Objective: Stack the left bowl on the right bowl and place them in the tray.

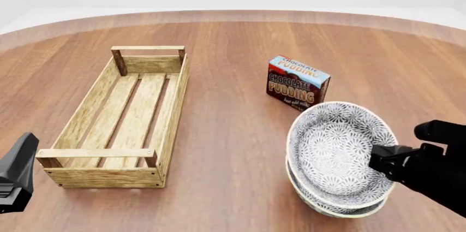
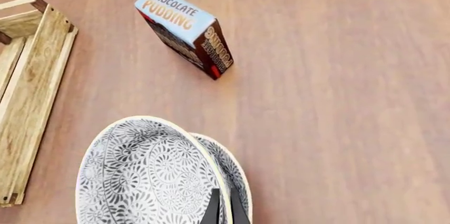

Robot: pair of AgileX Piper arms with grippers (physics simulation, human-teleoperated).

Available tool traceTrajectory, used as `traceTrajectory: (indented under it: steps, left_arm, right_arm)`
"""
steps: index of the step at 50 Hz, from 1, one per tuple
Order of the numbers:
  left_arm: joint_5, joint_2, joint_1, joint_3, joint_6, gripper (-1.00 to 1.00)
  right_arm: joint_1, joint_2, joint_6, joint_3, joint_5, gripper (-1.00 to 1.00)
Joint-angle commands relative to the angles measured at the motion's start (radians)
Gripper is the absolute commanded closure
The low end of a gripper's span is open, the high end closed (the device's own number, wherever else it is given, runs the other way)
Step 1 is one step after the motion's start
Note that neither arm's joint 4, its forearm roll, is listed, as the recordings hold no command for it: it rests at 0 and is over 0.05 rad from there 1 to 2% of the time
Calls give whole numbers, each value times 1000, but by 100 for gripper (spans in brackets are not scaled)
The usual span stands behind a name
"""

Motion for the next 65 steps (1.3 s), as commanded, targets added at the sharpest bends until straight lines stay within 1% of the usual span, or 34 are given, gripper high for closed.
traceTrajectory:
  steps: [1,4,5,21,27,30,42,50,57,65]
  left_arm:
    - [0,0,0,0,0,-100]
    - [0,0,0,0,0,-100]
    - [0,0,0,0,0,-100]
    - [0,0,0,0,0,-100]
    - [0,0,0,0,0,-100]
    - [0,0,0,0,0,-100]
    - [0,0,0,0,0,-100]
    - [0,0,0,0,0,-100]
    - [0,0,0,0,0,-100]
    - [0,0,0,0,0,-100]
  right_arm:
    - [-7,22,-1,8,-34,100]
    - [-9,24,-4,2,-33,100]
    - [-8,23,-7,-3,-28,-100]
    - [-2,17,-7,-6,-24,-100]
    - [-5,4,-9,-12,-7,-100]
    - [-10,-12,-15,-19,17,-100]
    - [-33,-123,-44,-75,198,-100]
    - [-47,-135,-55,-90,247,-100]
    - [-29,-113,-38,-54,218,-100]
    - [5,-74,-3,-3,150,-100]
